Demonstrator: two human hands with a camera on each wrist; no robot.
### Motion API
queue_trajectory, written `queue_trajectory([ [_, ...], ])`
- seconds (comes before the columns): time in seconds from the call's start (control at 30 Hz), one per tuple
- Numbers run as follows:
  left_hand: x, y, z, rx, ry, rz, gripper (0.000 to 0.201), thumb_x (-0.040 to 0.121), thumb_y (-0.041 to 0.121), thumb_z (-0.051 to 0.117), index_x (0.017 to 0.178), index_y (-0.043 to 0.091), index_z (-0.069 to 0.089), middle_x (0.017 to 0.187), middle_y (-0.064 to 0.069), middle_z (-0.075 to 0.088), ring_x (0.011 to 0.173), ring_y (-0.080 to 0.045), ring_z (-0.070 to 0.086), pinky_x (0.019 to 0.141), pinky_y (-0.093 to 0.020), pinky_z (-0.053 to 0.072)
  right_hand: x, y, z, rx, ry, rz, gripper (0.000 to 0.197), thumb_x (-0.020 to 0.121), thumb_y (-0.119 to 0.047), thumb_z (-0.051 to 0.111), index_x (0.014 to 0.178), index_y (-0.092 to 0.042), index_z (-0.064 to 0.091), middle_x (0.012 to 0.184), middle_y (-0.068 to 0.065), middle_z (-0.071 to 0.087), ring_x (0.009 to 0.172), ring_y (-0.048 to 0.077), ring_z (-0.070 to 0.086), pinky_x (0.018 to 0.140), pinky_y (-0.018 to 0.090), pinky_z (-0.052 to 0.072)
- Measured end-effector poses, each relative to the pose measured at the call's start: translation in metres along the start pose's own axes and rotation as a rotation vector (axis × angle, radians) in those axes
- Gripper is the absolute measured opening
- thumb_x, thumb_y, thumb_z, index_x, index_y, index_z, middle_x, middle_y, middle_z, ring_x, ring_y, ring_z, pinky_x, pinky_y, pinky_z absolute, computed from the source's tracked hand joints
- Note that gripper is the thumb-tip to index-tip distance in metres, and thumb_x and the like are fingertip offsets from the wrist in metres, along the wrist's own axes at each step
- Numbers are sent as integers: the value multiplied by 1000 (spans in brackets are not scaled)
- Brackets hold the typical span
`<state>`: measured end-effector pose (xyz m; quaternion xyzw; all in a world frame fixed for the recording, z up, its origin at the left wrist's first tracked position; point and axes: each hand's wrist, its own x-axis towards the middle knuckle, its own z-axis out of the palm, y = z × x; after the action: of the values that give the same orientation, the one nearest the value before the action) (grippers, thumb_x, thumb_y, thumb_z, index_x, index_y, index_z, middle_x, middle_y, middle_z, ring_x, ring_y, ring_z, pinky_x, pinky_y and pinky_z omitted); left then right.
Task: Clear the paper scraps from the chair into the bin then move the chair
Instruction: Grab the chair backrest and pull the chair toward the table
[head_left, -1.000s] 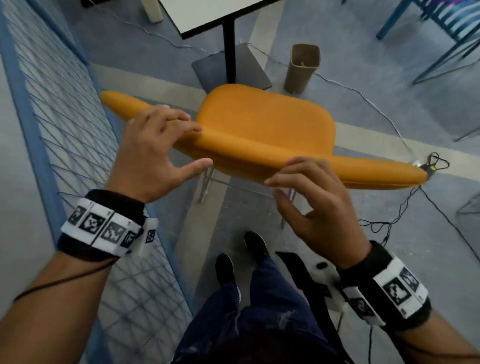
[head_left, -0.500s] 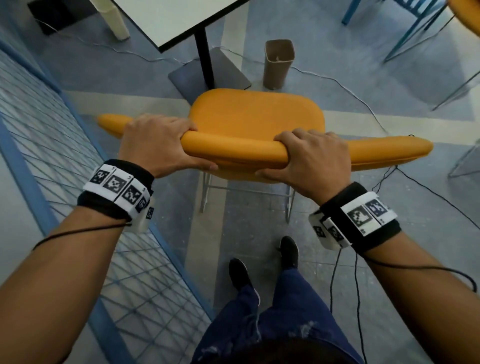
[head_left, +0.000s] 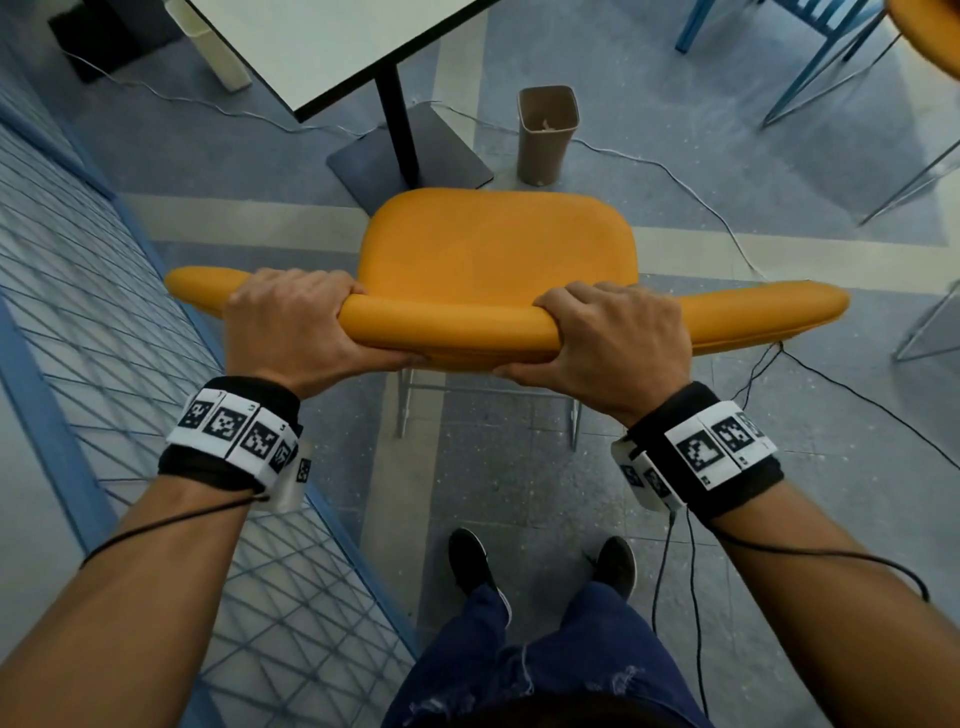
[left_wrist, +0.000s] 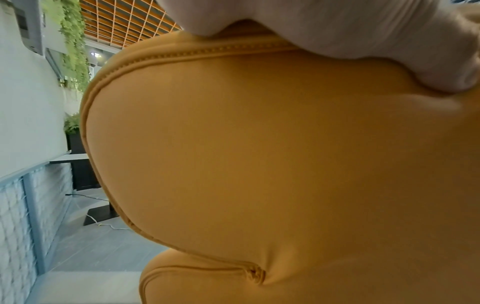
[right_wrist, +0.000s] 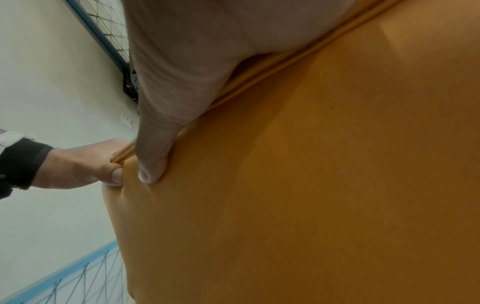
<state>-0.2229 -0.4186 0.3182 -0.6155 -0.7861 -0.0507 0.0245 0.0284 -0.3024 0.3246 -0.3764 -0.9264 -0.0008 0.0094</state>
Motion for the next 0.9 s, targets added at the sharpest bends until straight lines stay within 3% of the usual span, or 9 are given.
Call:
queue_trajectory([
  [0.6, 28, 172, 17, 92, 53, -275, 84, 62, 96, 42, 79, 17, 63, 68, -7, 64, 64, -27, 59, 62, -36, 41, 23, 180, -4, 5, -1, -294, 75, 67, -89, 39, 96, -27, 68, 83, -4, 72, 68, 21, 63, 55, 28, 33],
  [0.9, 79, 209, 24, 117, 70, -362, 86, 63, 97, 38, 78, 16, 62, 69, -9, 66, 63, -27, 60, 60, -35, 41, 76, 239, -5, 7, 14, -407, 79, 66, -89, 42, 103, -25, 68, 82, -2, 71, 63, 22, 60, 55, 28, 34],
])
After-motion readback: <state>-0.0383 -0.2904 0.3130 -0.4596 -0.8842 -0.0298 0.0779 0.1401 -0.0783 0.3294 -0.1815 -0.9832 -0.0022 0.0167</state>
